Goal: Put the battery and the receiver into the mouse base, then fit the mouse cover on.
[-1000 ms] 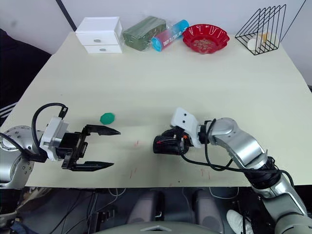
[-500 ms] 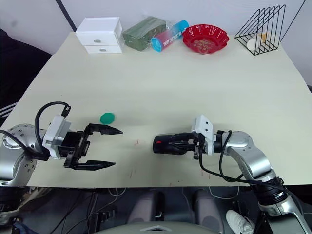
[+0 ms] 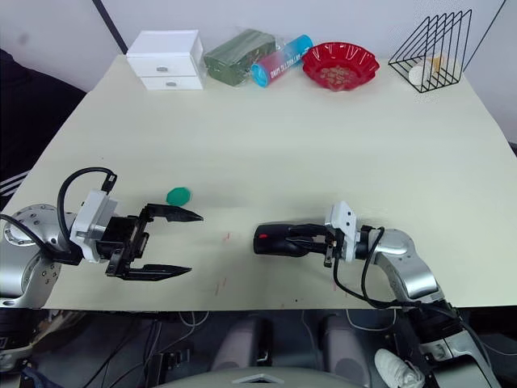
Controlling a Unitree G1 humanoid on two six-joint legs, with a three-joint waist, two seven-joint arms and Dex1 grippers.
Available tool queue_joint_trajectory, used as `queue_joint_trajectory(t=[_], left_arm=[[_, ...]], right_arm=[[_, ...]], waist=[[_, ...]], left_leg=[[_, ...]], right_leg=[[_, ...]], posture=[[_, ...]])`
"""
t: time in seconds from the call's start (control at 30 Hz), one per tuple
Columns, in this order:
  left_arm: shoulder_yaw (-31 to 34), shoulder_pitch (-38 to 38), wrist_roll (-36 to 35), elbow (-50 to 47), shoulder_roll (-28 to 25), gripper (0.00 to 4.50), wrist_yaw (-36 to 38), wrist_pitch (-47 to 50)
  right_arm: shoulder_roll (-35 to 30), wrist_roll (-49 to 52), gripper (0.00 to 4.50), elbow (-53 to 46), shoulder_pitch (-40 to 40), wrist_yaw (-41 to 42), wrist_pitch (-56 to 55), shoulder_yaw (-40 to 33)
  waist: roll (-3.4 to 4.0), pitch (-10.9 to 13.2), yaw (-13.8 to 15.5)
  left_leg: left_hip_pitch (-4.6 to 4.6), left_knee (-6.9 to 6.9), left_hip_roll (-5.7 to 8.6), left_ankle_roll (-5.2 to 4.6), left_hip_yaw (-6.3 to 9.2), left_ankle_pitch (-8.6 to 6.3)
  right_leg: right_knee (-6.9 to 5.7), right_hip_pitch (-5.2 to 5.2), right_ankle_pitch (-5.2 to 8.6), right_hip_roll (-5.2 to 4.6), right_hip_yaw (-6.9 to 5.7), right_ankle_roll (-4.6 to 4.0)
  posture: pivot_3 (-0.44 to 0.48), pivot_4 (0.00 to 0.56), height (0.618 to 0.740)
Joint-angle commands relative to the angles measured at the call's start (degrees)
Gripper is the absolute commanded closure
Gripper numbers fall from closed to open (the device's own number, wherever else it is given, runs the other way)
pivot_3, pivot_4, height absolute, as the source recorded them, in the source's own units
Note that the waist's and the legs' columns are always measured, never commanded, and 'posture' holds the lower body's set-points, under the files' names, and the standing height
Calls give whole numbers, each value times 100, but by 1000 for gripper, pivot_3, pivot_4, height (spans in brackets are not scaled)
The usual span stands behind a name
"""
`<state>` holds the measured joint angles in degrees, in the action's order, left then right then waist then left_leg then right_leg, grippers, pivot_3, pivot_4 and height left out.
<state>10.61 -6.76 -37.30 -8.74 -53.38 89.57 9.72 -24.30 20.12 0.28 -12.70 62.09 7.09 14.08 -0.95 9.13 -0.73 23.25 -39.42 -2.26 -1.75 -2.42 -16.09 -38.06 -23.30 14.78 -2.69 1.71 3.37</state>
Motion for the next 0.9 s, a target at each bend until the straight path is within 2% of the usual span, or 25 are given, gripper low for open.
queue_joint_trajectory(t=[0.03, 0.1, 0.23, 0.37, 0.57, 0.67, 0.73, 0.9], left_arm=[[23, -8, -47, -84, 5, 0, 68, 3], [30, 6, -55, -92, 17, 0, 47, 14], [113, 107, -73, -105, 56, 0, -54, 40], [372, 441, -59, -149, 98, 0, -595, 327], [720, 717, -12, -154, 325, 0, -1298, 416], [975, 1103, 491, 164, 547, 0, -1926, 67], [1082, 1295, 565, 157, 712, 0, -2258, 89], [1292, 1744, 644, 198, 955, 0, -2538, -23]], right_arm=[[-64, -277, 3470, 271, 185, 40, 36, 201], [-54, -261, 3470, 257, 152, 2, -31, 143], [-140, 73, 3470, -125, 186, -62, -91, -290], [-574, 421, 3470, -576, 465, 22, -90, -939], [-996, 431, 3470, -491, 941, 77, -363, -1489], [-1108, 487, 3470, -315, 1444, -68, -641, -2145], [-1186, 433, 3470, -158, 1711, -103, -815, -2420], [-1235, 656, 3470, -36, 2138, -174, -856, -3003]], waist=[[0, 0, 0], [-1, 0, 4], [0, 0, 12], [2, 5, 10], [1, 4, 9], [4, 5, 7], [4, 5, 11], [7, 0, 7]], left_leg=[[-17, 4, 0, 0, -2, 0], [-52, 12, -1, -1, -4, -1], [-55, 12, -1, -1, -3, -1], [-50, 11, -1, -1, 3, -1], [-51, 12, -1, -1, 27, -1], [-52, 13, -1, -1, 25, -1], [-52, 19, 1, -1, 23, -1], [-61, 18, -2, -1, 20, -1]], right_leg=[[2, 15, 1, 0, 1, -1], [7, 46, 2, 0, 3, -1], [9, 51, 2, -1, 3, -1], [10, 47, 1, -5, 6, 0], [9, 47, 1, -3, 6, -1], [9, 47, 1, -4, 8, 0], [15, 48, 2, -7, 9, 0], [13, 52, 2, -8, 13, -1]], posture=[[0, 150, 740], [0, 150, 740], [0, 150, 740], [0, 150, 740], [0, 150, 740], [0, 150, 740], [0, 150, 740], [0, 150, 740]])
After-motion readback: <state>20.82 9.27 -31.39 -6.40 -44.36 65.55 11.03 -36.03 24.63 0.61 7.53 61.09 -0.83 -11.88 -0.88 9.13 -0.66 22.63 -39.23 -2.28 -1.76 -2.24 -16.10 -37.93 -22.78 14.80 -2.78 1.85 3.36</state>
